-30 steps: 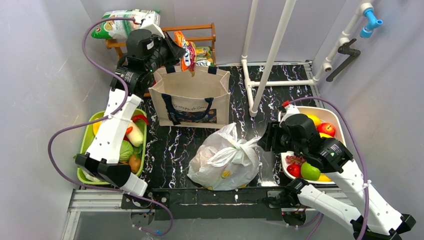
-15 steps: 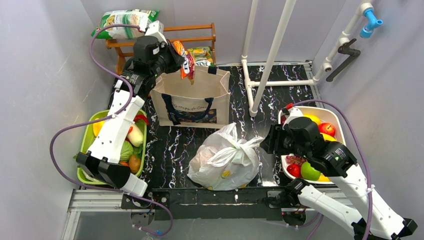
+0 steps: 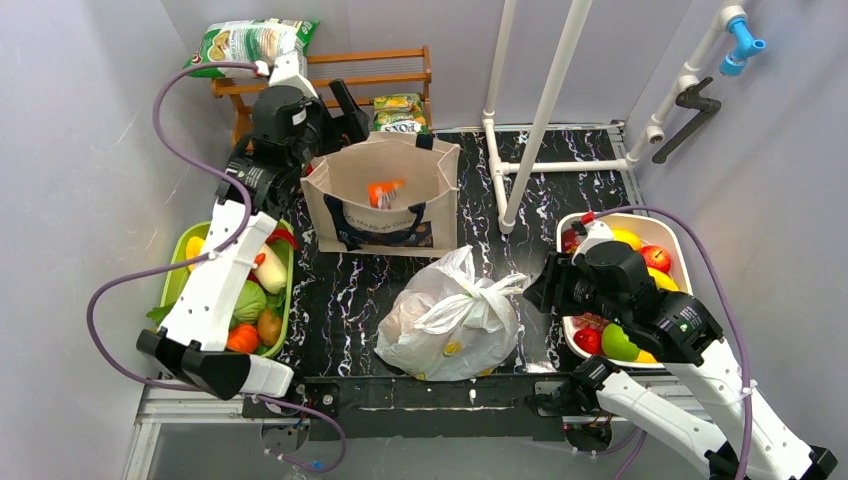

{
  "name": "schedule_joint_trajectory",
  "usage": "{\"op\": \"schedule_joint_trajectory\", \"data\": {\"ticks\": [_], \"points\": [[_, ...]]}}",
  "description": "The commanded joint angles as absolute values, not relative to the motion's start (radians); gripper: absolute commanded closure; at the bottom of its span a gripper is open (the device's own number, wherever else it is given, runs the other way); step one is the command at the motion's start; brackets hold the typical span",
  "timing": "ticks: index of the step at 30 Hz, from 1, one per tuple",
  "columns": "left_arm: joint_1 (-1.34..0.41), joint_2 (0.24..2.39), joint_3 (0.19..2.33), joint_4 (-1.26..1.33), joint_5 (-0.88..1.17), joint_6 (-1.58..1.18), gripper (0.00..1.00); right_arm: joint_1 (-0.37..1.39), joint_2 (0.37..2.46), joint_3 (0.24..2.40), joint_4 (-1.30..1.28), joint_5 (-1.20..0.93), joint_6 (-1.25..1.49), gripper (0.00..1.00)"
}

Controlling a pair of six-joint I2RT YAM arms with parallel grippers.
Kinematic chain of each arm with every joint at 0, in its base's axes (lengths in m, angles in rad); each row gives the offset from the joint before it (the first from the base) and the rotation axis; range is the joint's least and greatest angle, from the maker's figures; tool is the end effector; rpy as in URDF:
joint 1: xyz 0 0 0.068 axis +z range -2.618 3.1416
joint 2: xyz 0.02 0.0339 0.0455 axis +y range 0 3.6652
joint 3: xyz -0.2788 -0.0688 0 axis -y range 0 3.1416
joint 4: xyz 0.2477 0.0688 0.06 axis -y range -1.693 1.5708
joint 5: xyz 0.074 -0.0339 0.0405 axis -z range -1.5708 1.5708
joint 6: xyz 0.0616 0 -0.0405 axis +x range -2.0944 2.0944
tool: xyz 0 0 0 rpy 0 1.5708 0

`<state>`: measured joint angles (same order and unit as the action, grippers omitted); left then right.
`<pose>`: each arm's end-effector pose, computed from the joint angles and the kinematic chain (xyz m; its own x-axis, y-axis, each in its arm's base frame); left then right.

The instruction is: Place the mixed food into the grocery bags and tie them

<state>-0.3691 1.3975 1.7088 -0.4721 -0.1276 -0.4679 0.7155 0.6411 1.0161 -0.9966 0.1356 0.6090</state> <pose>0.3038 -0.1091 0.4995 -0.2418 -0.3861 -0.8902 0.1475 0.8921 -0.4270 0.0921 0.0691 0.3482 -0.6849 0.1557 -0.7118 -0.2137 0.8911 0.4005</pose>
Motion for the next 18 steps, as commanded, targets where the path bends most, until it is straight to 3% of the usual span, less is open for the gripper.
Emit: {"op": "schedule_joint_trajectory", "data": {"ticks": [1,18], "points": [[-0.373,1.318,1.714,-0.49,-0.237,-0.456,0.02,0.715,0.629,1.011,-0.996,0.137,0.627,0.41],[-0.371,1.292,1.804,-0.456,-0.325,-0.277,0.02,0.715,0.61,0.996,-0.997,0.121,0.652,0.41]]}}
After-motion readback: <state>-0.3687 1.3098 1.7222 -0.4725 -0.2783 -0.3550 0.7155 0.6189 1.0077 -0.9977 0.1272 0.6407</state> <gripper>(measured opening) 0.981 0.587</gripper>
